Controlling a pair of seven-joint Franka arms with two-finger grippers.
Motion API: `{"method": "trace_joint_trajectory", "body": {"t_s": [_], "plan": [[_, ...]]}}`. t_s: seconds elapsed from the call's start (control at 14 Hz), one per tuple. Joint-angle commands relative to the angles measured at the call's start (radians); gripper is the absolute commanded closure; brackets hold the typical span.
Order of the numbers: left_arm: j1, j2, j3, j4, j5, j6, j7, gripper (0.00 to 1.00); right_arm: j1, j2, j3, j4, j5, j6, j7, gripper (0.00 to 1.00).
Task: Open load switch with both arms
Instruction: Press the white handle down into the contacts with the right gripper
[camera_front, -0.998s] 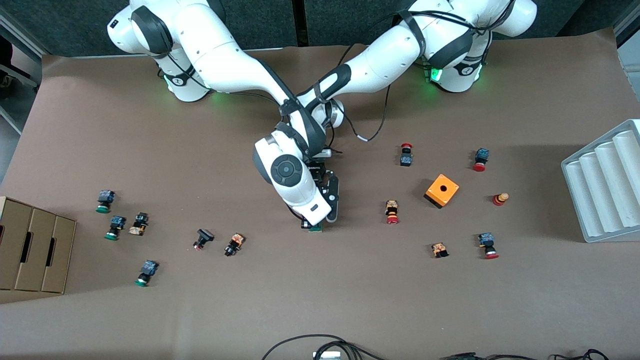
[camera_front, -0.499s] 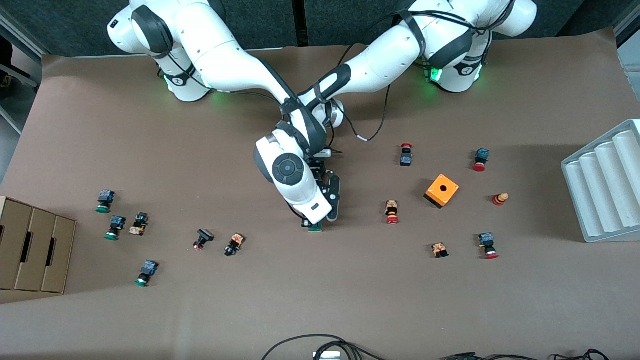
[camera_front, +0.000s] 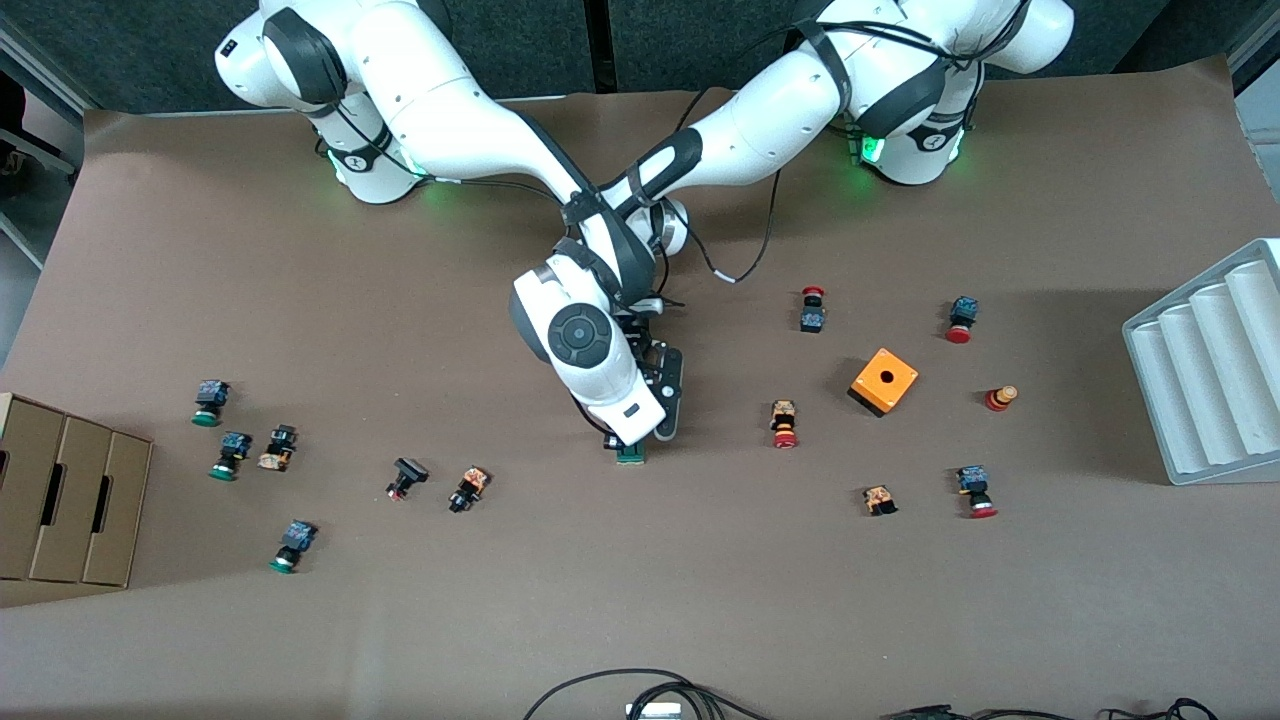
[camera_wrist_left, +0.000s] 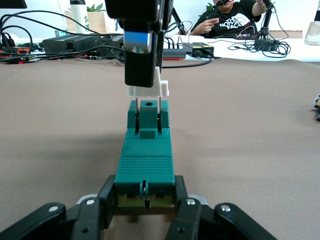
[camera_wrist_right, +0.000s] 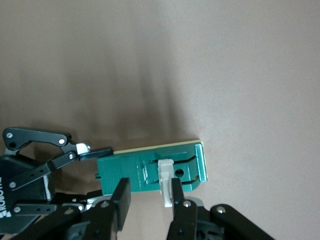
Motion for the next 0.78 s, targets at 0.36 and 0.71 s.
{"method": "trace_joint_trajectory", "body": {"t_s": [0.36, 0.71], "plan": [[-0.012, 0.016, 0.004, -0.014, -0.003, 0.001, -0.008, 0.58, 0.014, -0.054, -0.002, -0.066, 0.02, -0.022, 0.019, 0.6], [-0.011, 0.016, 0.004, -0.014, -0.003, 0.001, -0.01, 0.58, 0.016, -0.051, -0.001, -0.068, 0.016, -0.022, 0.051, 0.6]]}}
